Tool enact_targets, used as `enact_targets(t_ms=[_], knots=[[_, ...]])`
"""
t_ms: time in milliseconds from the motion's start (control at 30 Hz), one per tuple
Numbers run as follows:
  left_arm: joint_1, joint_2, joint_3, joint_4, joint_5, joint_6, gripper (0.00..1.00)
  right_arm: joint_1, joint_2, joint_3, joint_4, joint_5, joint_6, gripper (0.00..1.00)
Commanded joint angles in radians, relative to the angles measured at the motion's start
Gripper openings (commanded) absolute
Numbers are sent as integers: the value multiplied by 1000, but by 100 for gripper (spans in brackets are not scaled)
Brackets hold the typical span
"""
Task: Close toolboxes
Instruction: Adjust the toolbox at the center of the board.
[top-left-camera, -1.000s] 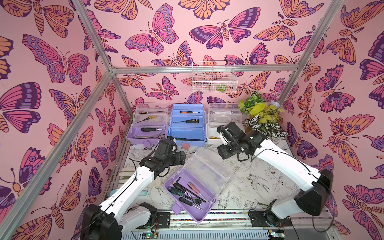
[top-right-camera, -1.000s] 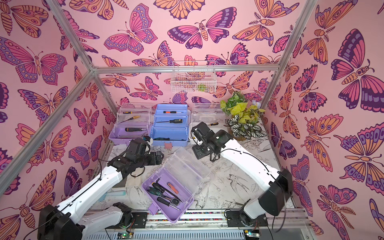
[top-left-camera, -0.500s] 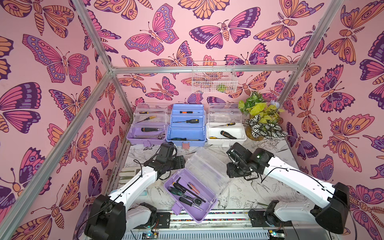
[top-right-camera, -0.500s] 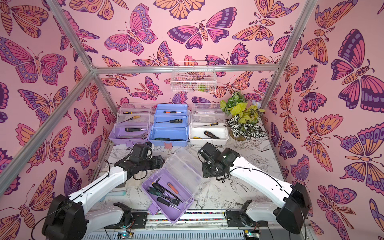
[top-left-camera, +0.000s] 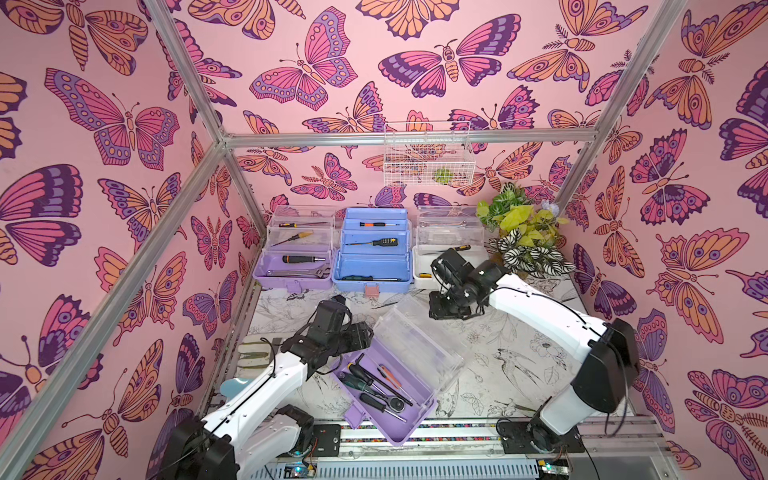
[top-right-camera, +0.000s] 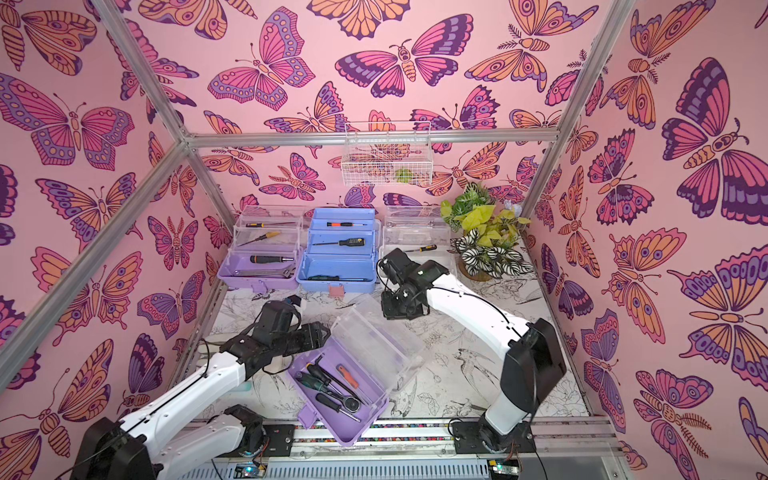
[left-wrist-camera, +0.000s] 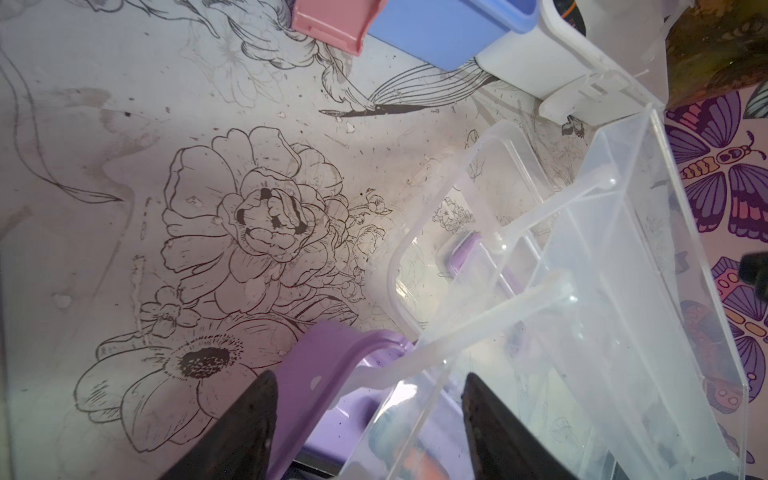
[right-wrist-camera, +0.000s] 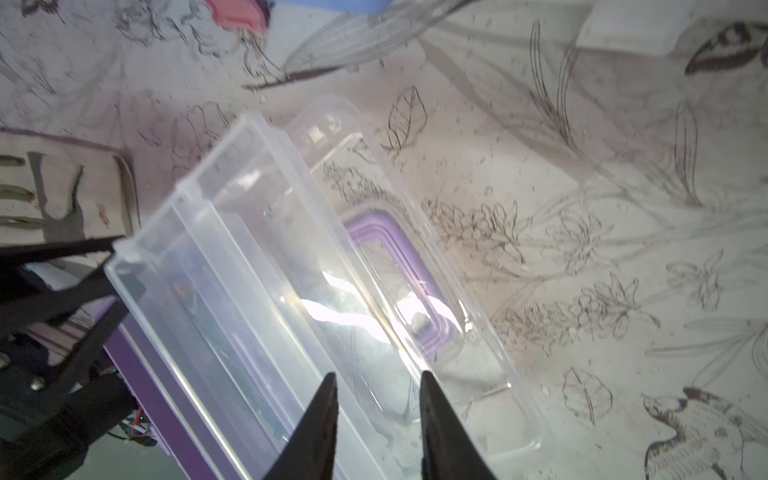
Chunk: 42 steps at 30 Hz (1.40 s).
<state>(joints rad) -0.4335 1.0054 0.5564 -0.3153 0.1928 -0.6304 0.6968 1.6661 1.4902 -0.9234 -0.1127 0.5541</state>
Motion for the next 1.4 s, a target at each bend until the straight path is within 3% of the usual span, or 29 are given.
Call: enact_targets(t_ms=[0,133,233,333,500,667,1033,1267,1367], knots=[[-2,-31,-15,-12,-27,-11,71,-8,-20,91,-106,50,-71,35],[0,5,15,-22,-22,18,71,-6,-179,-1,-209,132,-50,43],[4,42,37,-21,-2,32,71,5,-326,-180,-213,88,-9,50],[7,61,48,-17,7,40,72,33,-429,-316,-206,40,56,49],[9,61,46,-16,-3,36,71,58,-461,-453,-89,-46,117,48],[9,50,39,-16,-1,21,71,57,-388,-468,47,-91,134,43],[0,-14,-3,-14,24,-48,68,-3,-105,-234,123,-80,32,25],[-43,-104,-41,-13,39,-133,68,-30,148,121,26,-137,-187,20],[-82,-129,-37,-47,-4,-147,71,-30,262,288,-62,-186,-313,22]])
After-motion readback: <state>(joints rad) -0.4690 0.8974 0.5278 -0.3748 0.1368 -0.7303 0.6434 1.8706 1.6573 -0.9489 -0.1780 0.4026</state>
